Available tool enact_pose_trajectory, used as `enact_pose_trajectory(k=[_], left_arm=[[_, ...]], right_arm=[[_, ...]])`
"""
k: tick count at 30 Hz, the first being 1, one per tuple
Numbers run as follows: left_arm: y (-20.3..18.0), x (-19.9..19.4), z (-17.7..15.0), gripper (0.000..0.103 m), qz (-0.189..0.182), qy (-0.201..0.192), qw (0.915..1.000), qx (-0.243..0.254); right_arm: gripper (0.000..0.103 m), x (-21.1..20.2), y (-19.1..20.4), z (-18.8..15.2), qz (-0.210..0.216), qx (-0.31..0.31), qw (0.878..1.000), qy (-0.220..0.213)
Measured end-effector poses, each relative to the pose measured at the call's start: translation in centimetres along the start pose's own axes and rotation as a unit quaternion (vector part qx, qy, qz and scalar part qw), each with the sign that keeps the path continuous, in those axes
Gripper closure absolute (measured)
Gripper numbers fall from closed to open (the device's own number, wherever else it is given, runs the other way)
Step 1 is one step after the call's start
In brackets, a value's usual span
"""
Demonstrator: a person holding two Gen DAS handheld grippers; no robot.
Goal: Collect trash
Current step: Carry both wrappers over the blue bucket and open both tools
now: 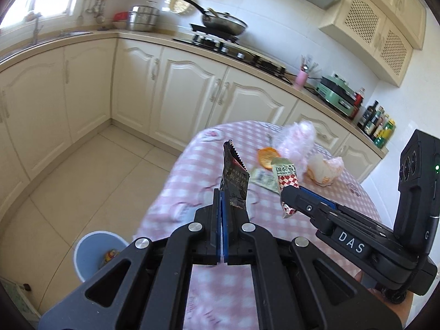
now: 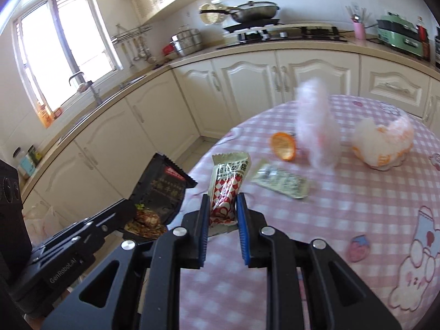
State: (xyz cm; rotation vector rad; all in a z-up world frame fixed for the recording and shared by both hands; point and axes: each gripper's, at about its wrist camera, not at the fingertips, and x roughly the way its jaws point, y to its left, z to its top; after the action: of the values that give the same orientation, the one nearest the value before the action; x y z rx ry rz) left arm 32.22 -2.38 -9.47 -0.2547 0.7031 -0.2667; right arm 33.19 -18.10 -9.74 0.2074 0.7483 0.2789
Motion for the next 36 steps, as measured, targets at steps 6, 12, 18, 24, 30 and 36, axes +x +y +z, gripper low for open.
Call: enact_pose_trajectory(k=[6,12,18,24,30,36], left_arm=[[4.9,-2.4,-0.4,0.103,0.036,-0.011,0.9988,-0.031],[10.4,-3.8,-1.1,0.103,0.087,-0.013,0.9938,-0.068],[14.1,-4.1,-2.0,0.103,0.126,-0.006,0.9873,-0.097],[17.0,-3.1,-2.5,0.103,0.148,0.006,0.9817,-0.119],[18.6,-1.8,-2.1,0.103,0.161,0.007,0.9782,-0.131],[19.5,-0.7,-1.6,0.080,0.163,0.011,0.9758,-0.145]], right_arm=[[0.084,3.1,6.9,-0.2,0.046,-0.043,0.998,0.024],[0.084,6.6,12.2,-1.1,0.082,-0.074,0.992,0.055],[0.084,10.3,16.3,-2.5,0.102,-0.095,0.986,0.087],[0.084,13.0,18.3,-3.9,0.111,-0.101,0.983,0.109],[0.084,14.8,18.3,-4.0,0.107,-0.093,0.983,0.116],[0.084,16.0,17.8,-4.1,0.101,-0.086,0.983,0.124]])
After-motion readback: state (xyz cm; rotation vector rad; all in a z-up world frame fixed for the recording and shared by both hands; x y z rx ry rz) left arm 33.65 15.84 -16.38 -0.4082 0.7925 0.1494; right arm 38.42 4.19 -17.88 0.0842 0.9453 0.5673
